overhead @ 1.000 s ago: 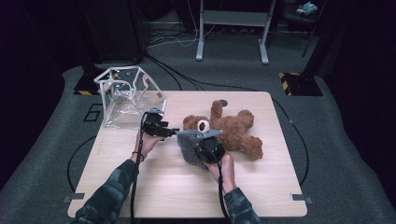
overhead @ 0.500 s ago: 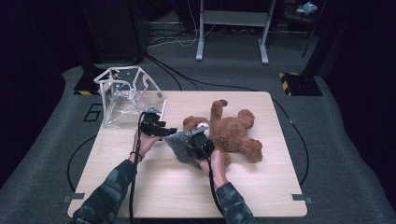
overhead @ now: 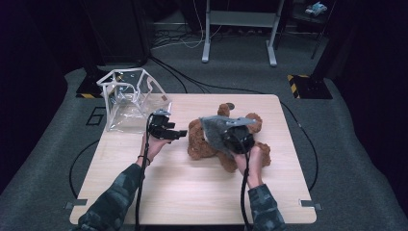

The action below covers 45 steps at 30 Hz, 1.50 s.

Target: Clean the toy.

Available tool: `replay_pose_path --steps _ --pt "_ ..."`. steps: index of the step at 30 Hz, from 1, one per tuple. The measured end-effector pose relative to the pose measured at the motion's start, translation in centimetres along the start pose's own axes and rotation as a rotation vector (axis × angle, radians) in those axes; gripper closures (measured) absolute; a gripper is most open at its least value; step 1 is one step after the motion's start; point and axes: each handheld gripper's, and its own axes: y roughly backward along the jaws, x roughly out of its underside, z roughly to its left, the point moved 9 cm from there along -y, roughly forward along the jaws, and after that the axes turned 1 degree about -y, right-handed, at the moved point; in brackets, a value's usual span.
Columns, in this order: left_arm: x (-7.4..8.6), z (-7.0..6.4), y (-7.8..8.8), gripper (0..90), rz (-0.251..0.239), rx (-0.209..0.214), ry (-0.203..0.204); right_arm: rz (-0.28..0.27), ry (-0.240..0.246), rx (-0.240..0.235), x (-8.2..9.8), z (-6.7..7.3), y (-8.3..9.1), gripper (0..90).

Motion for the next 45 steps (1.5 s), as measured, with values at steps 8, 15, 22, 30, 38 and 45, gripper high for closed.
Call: replay_pose_path --steps 8,15,22,30,38,45 --pt "-2.7 -4.2 -1.8 20.3 -0.031 0.031 -0.077 0.059 -0.122 0.121 0.7 -6.7 -1.9 74.2" --pt "-2.8 -6.8 -4.0 19.7 -0.013 0.057 -0.103 0.093 -0.154 0.112 2.4 -7.2 -3.3 75.8" --pt "-1.8 -5.7 -4.2 20.7 0.006 0.055 -0.077 0.116 -0.139 0.161 3.1 -9.0 -2.4 76.2" --pt "-1.7 -5.5 -4.1 20.6 0.004 0.049 -0.099 0.2 -0.235 0.208 7.0 -12.8 -2.6 76.6" --pt "-1.4 -5.0 -3.4 20.5 -0.002 0.033 -0.096 0.192 -0.214 0.173 7.3 -11.7 -3.5 77.5" --pt "-1.3 -5.3 -1.9 19.2 -0.033 -0.002 -0.109 0.183 -0.223 0.16 7.3 -11.1 -3.5 77.2"
